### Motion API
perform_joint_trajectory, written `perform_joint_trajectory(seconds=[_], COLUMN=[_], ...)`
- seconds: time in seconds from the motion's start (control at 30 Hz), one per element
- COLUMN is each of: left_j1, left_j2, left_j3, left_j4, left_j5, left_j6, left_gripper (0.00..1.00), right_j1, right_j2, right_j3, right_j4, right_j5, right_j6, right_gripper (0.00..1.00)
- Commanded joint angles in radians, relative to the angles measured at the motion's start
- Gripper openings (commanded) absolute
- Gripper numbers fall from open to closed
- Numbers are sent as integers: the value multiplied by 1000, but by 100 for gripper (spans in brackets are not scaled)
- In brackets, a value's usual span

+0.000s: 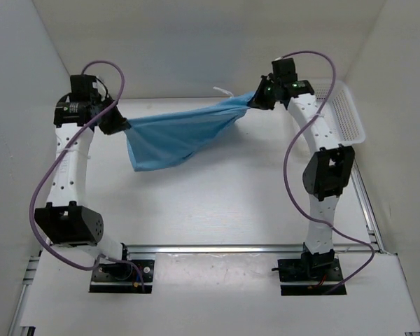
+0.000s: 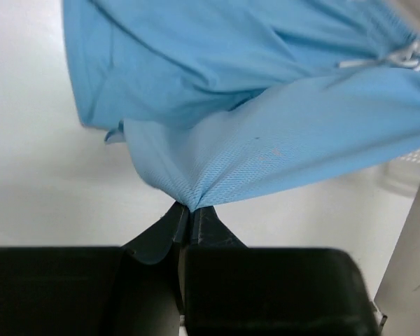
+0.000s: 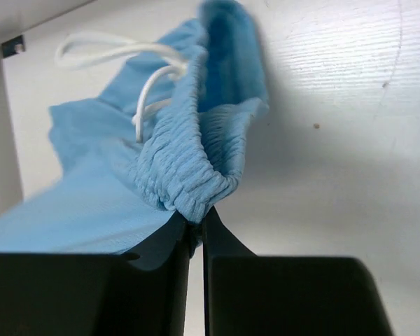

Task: Fold and stack the shorts
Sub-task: Flatten the shorts out

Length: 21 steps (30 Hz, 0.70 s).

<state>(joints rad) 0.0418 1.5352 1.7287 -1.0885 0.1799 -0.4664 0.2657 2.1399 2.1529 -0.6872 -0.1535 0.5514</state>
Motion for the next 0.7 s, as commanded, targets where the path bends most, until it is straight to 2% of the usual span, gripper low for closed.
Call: perform_joint_trajectory(seconds=[0.0, 0.07, 0.17, 0.2, 0.23, 0.27, 0.37, 0.5, 0.67], left_j1=[21, 21, 21, 21, 21, 21, 21, 21, 21], left_j2=[-49, -102, -220, -257, -292, -326, -426, -512, -546], left_j3=[126, 88, -125, -258, -321, -380, -517, -541, -541], left_j4=[-73, -73, -44, -24, -14, -14, -14, -97, -105], left_j5=[-10, 15, 27, 39, 49, 49, 59, 39, 30], left_j6=[34, 34, 25, 25, 15, 15, 5, 5, 5], left_gripper=[10, 10, 10, 10, 10, 10, 10, 10, 10], right_j1=[-48, -48, -39, -39, -39, -39, -48, -48, -48], right_j2=[-150, -257, -423, -516, -564, -609, -760, -915, -1002], right_j3=[1, -149, -443, -529, -613, -755, -925, -966, -1009], right_j4=[-81, -90, -81, -66, -55, -55, -66, -162, -186], right_j5=[15, 38, 89, 118, 136, 156, 207, 209, 171], right_j6=[18, 8, -2, -11, -11, -11, -11, -11, -11], right_gripper=[0, 0, 0, 0, 0, 0, 0, 0, 0])
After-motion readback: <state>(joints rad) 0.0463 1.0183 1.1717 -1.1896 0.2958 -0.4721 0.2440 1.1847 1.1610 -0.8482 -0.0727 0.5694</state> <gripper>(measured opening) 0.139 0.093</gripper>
